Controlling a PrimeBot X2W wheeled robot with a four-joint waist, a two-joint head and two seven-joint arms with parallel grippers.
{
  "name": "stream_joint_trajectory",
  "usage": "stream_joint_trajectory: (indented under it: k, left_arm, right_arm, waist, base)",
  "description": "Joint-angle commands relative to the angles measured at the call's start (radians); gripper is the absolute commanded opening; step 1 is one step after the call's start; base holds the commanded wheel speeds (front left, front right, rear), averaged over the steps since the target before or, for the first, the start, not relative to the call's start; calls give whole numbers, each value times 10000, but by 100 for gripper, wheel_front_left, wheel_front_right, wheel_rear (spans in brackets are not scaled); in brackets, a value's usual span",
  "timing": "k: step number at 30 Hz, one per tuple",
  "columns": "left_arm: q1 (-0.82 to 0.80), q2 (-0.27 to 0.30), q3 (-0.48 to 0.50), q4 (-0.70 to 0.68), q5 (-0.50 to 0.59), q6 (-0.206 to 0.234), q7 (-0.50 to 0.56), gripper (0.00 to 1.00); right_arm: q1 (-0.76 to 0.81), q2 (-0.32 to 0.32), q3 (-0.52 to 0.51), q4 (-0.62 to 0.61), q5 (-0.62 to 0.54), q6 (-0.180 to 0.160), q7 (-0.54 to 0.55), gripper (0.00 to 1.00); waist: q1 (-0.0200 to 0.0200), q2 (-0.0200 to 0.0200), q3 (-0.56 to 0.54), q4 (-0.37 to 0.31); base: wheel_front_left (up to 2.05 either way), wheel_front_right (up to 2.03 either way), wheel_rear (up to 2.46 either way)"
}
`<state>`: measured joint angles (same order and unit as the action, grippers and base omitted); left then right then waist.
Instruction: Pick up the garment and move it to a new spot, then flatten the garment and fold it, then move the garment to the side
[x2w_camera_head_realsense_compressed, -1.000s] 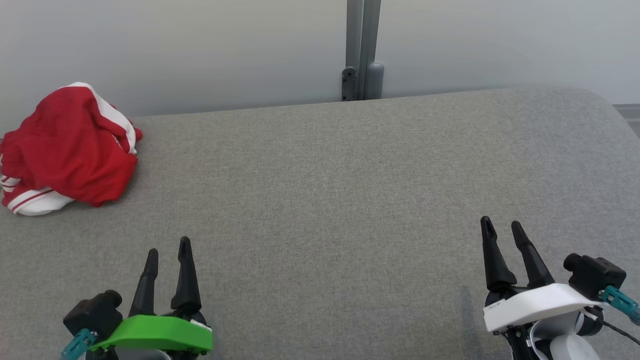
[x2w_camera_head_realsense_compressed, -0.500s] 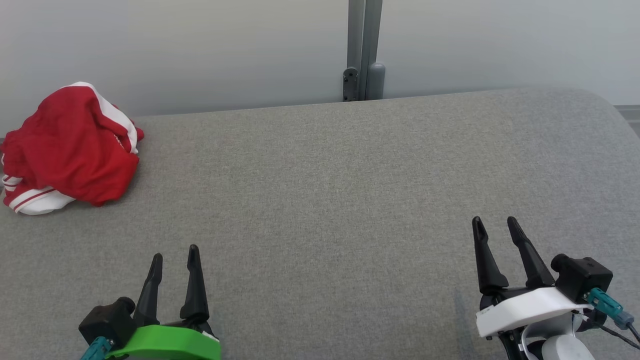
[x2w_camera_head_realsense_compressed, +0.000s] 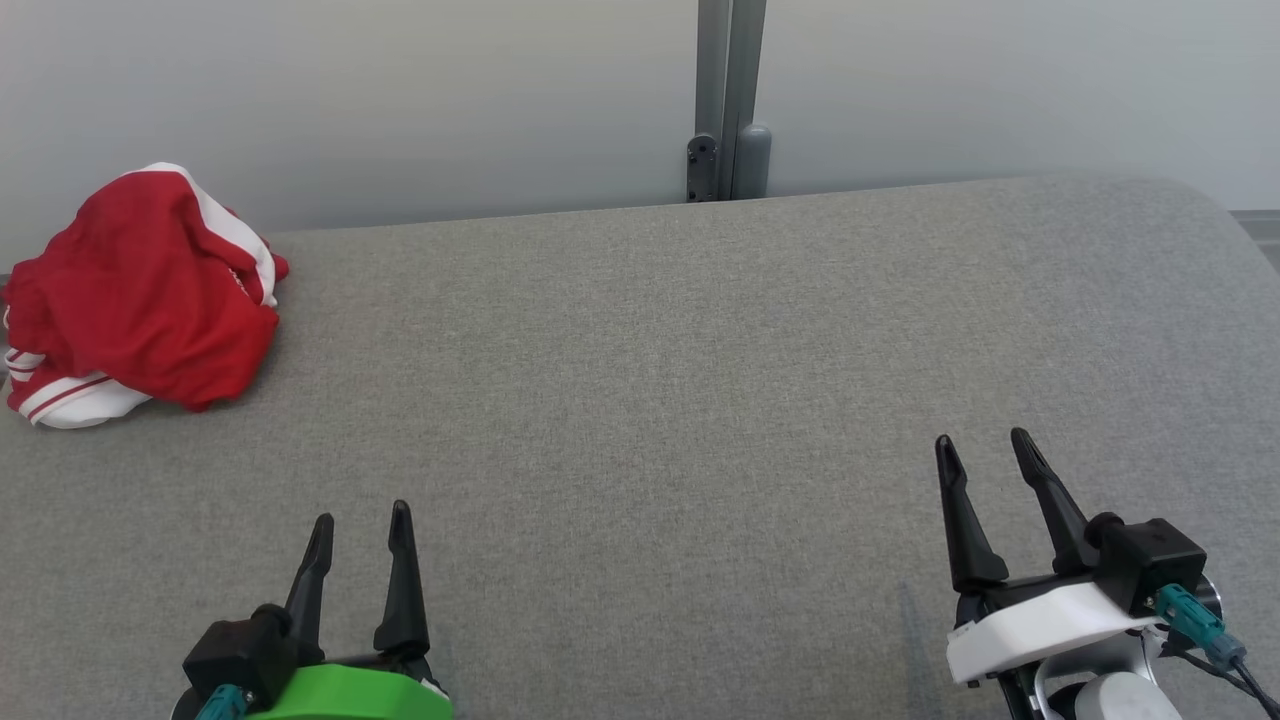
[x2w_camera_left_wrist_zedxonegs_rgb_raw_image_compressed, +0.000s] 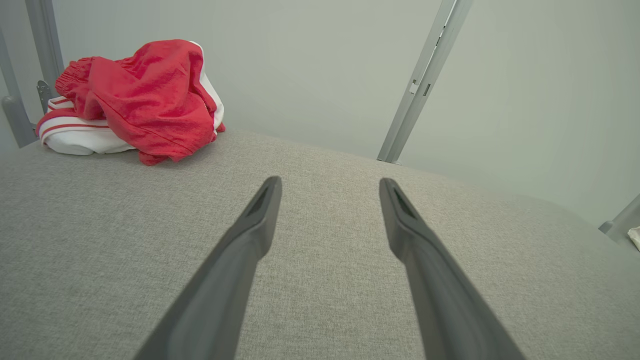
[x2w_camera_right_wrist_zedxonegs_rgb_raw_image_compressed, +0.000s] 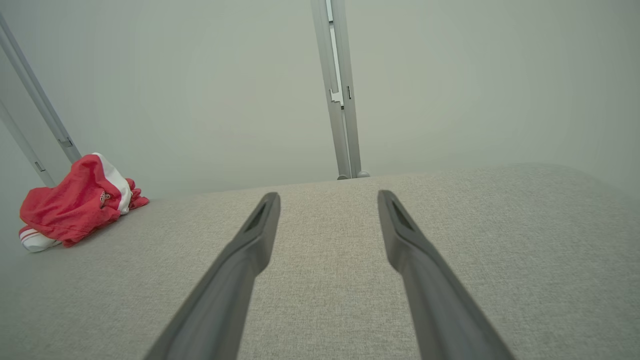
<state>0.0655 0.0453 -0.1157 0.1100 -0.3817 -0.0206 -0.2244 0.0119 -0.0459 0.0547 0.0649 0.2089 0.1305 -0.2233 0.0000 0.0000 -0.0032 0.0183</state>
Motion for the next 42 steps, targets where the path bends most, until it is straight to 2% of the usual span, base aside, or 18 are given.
stream_joint_trajectory:
  k: [1, 20, 42]
  left_arm:
    - [85, 70, -24, -18, 187, 3, -87, 100]
    - [264, 79, -175, -25, 1260, 110, -447, 100]
    - [168, 78, -247, 22, 1100, 41, -403, 100]
  right_arm:
    - [87, -59, 21, -106, -255, 3, -111, 100]
    - [195, -66, 76, -90, -1587, 4, -454, 100]
    - [216, -64, -48, -16, -1563, 4, -427, 100]
  waist:
    - [0, 0, 3, 4]
    - [0, 0, 31, 45]
    - [0, 0, 78, 190]
  base:
    - [0, 0, 0]
    - [0, 0, 0]
    - [0, 0, 0]
